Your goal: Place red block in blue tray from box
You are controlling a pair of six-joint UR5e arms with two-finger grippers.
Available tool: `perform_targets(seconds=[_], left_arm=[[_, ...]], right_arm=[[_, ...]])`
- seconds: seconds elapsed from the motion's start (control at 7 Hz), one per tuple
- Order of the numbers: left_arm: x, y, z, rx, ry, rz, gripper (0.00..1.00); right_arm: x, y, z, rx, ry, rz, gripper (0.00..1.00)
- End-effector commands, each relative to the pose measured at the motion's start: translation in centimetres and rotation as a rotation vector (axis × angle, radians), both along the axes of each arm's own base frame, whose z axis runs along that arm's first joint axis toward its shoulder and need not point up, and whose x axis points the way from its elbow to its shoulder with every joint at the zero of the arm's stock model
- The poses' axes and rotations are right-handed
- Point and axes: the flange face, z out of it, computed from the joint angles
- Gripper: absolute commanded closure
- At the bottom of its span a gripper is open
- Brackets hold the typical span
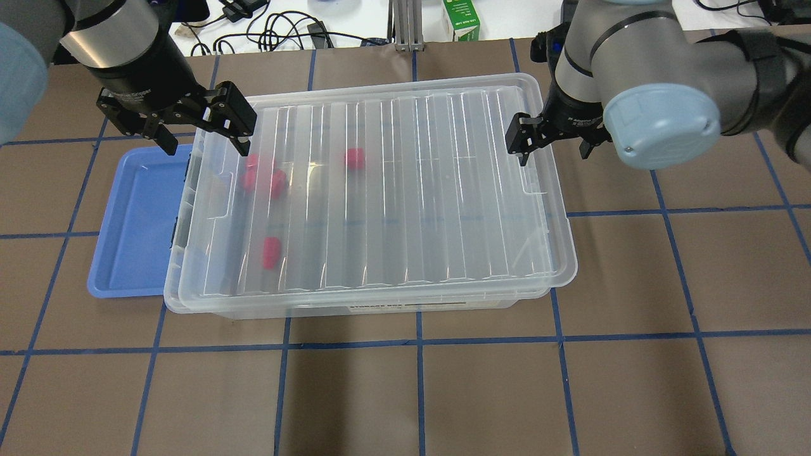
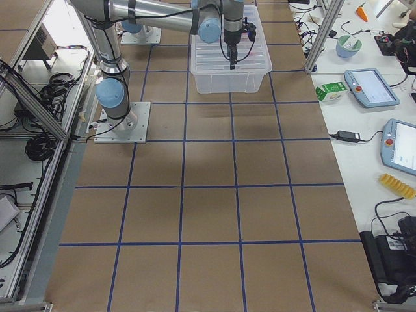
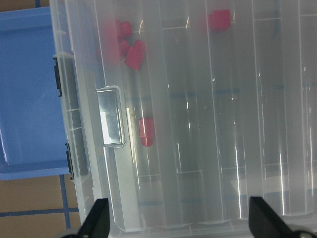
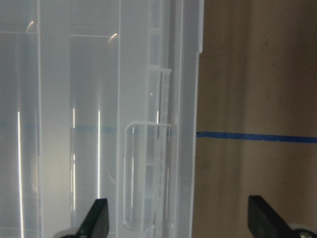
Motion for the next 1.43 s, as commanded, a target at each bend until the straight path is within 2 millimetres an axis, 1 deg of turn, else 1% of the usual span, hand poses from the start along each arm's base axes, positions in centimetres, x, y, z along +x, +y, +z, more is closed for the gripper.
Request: perform_targets(seconds=[0.0, 0.14, 0.29, 0.57, 0.71, 1.0, 1.14, 1.29], left_arm=[[0.0, 0.1, 0.0, 0.0, 0.001, 0.0, 0.0], [0.0, 0.2, 0.1, -0.002, 0.001, 0.0, 0.0], [0.1, 0.2, 0.0, 0.0, 0.001, 0.001, 0.0], [0.1, 0.1, 0.1, -0.002, 0.001, 0.003, 0.0], [0.1, 0.2, 0.2, -0.003, 0.001, 0.003, 0.0], [0.1, 0.2, 0.2, -0.004, -0.001, 0.001, 0.0], [0.1, 0.2, 0.2, -0.004, 0.001, 0.001, 0.0], [0.0, 0.1, 0.1, -0.004, 0.002, 0.001, 0.0]], right_arm=[[0.0, -1.5, -2.9, 0.0, 0.005, 0.001, 0.0], [-0.7, -1.6, -3.1, 0.004, 0.007, -0.006, 0.0], [-1.8, -1.8, -3.2, 0.013, 0.042, -0.025, 0.0], [-3.2, -2.0, -3.2, 0.019, 0.073, -0.045, 0.0], [-4.5, -2.2, -3.4, 0.026, 0.077, -0.066, 0.0], [-7.6, -2.6, -3.7, 0.039, 0.089, -0.096, 0.0], [-9.5, -2.8, -3.7, 0.05, 0.092, -0.091, 0.0], [-12.7, -2.7, -3.6, 0.088, 0.109, -0.096, 0.0]])
